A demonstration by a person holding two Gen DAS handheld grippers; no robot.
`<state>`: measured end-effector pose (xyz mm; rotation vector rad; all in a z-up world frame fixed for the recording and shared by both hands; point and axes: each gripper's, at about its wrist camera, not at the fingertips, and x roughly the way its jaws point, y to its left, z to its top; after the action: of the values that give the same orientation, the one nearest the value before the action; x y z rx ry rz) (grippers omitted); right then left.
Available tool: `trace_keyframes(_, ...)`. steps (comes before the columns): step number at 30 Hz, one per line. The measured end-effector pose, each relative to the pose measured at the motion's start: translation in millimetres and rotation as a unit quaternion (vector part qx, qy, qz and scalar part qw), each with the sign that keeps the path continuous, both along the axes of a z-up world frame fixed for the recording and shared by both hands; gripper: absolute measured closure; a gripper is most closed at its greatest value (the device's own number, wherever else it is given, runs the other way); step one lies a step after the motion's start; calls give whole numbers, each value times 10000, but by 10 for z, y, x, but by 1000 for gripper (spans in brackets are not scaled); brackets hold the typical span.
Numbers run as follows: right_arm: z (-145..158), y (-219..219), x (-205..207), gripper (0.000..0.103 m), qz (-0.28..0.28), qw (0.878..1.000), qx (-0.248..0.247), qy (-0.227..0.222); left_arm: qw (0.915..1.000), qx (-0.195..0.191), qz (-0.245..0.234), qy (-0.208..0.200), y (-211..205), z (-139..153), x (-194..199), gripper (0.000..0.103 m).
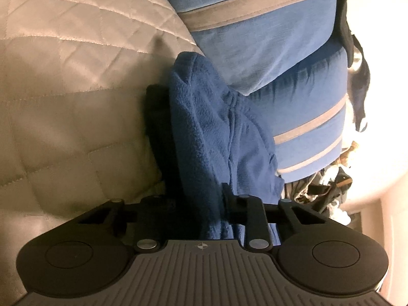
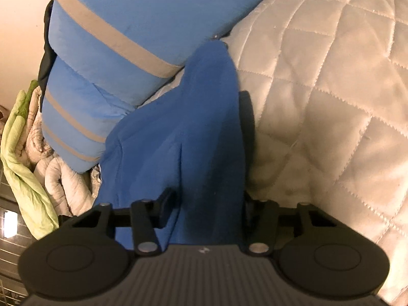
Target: Fold clothes
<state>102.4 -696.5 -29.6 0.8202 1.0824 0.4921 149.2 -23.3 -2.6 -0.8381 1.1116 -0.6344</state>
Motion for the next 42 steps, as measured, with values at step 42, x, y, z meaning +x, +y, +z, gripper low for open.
trace_keyframes(42,1913,1284,-875,87,-492,8812,-4164,-2183,8874,3905,291,-2433,-1081,1910,-724,82)
